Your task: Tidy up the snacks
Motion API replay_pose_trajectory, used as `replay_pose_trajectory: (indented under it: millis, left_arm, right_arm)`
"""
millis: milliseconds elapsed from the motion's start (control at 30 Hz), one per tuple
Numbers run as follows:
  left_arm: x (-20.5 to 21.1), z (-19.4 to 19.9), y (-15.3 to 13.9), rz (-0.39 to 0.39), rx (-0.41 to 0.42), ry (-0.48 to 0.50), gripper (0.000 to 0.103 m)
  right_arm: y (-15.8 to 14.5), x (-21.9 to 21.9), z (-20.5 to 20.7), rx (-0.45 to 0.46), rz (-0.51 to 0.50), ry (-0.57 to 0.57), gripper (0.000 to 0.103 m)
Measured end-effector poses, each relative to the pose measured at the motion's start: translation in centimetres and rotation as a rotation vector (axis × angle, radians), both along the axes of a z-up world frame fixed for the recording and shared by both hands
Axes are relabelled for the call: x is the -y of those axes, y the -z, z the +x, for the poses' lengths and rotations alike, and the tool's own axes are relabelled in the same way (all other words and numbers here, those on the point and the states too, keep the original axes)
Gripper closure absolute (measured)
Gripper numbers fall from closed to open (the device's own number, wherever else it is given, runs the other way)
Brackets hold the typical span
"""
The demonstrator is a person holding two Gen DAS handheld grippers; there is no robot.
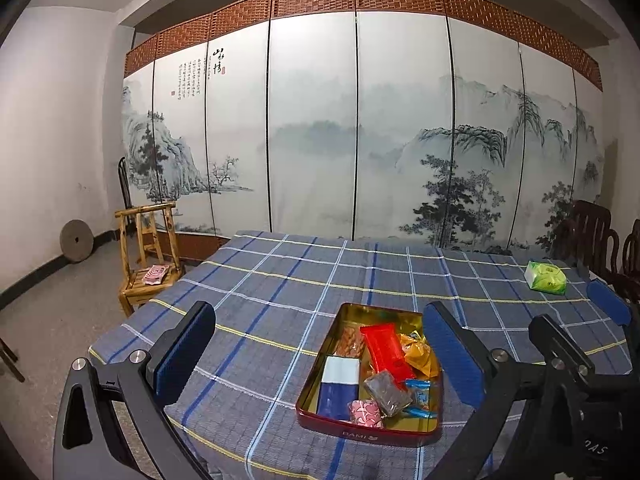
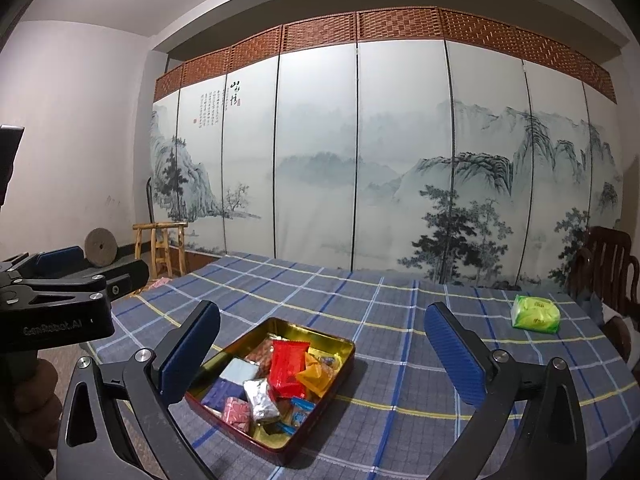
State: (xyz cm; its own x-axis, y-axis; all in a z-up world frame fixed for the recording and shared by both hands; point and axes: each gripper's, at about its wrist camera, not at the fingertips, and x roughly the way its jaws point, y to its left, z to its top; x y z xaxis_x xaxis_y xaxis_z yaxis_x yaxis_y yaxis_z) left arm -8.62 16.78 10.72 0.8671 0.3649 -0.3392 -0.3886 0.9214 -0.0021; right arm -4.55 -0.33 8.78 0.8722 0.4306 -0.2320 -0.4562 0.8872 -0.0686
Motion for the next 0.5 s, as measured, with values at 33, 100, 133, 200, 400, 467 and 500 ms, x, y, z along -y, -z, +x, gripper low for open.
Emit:
replay_pose_trajectory:
  millis: [33, 100, 133, 200, 400, 467, 500]
  left_arm:
    - [0.05, 0.00, 0.06, 0.003, -0.001, -0.002, 0.000]
    - [0.07, 0.00, 0.16, 0.003, -0.006, 0.000, 0.000]
    - [0.08, 0.11, 0.16, 0.001, -0.008, 0.001, 0.000]
    - [0.10, 0.13, 0.26, 0.003, -0.010, -0.001, 0.000]
    - [0.13, 0.25, 0.37, 0.002, -0.017, 0.000, 0.000]
    - [0.13, 0.31, 0.50, 0.001, -0.022, 0.000, 0.000]
    - [0.18, 0.37, 0.58, 0.002, -0.026, 0.000, 0.000]
  right_arm:
    - [0.02, -0.07, -0.03, 0.000, -0.001, -0.002, 0.001]
    - [0.05, -0.16, -0.07, -0.002, -0.004, -0.004, 0.001]
    - [0.04, -0.20, 0.05, -0.004, -0.006, -0.004, 0.001]
    - [0.11, -0.24, 0.09, -0.007, -0.007, -0.005, 0.000]
    - [0.35, -0.33, 0.34, -0.020, -0.011, -0.003, 0.000]
    - [0.46, -0.34, 0.43, -0.024, -0.013, -0.001, 0.000]
    - [0.53, -0.34, 0.51, -0.028, -0.015, 0.000, 0.000]
